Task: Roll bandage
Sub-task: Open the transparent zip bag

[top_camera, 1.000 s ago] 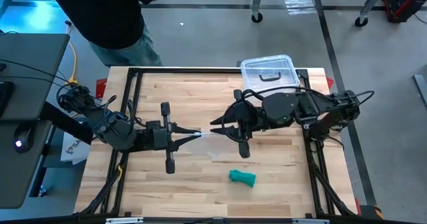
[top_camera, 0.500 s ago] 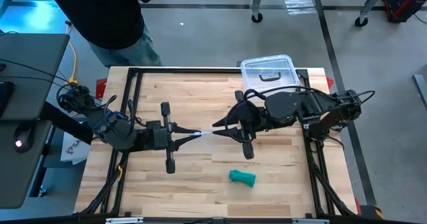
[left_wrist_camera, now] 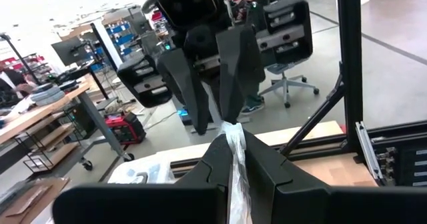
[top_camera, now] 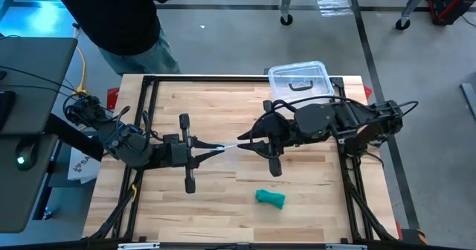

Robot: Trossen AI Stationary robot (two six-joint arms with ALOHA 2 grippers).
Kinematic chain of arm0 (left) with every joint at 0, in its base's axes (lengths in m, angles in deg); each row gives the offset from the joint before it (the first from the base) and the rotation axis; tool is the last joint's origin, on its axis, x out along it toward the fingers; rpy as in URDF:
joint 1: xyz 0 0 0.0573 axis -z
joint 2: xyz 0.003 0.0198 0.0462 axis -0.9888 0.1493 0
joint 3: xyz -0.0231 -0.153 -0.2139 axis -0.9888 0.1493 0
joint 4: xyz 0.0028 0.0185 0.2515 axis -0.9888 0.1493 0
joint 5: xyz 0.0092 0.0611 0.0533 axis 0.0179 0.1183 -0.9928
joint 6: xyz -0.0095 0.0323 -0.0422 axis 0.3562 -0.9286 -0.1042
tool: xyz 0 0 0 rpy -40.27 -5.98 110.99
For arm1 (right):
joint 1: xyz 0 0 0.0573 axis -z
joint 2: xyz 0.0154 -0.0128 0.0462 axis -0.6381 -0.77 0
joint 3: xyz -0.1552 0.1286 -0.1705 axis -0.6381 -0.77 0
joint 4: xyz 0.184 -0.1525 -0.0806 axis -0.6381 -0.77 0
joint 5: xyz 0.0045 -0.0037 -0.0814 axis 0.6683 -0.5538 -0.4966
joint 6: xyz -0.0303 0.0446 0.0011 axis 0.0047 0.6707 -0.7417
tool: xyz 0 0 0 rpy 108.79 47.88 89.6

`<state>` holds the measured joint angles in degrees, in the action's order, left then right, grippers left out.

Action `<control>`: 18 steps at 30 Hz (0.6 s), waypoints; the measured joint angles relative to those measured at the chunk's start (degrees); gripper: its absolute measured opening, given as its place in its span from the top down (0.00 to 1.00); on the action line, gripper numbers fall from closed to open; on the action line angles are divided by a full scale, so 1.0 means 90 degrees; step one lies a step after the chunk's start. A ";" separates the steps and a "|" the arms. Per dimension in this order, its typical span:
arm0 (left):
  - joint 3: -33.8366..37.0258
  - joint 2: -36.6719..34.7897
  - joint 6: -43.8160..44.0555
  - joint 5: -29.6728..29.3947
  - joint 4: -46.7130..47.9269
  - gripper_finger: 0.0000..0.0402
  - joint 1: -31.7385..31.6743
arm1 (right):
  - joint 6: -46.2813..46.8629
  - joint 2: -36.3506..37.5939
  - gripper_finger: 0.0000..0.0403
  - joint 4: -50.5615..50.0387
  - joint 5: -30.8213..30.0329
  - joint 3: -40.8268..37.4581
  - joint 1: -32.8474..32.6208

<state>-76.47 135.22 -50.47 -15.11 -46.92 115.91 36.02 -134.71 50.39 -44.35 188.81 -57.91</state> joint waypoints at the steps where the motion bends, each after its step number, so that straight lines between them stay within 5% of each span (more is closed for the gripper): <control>1: 0.0000 0.0000 -0.0002 0.0000 -0.0002 0.96 0.0000 | 0.0001 -0.0003 0.79 -0.0043 -0.0024 0.0000 0.0000; 18: 0.0000 0.0000 0.1439 0.0147 -0.0006 0.96 -0.0206 | -0.0787 -0.0045 0.68 0.0599 0.0063 0.0000 -0.0104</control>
<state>-76.47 135.22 -37.52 -13.79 -46.98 114.06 28.94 -135.12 55.78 -43.79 188.81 -58.85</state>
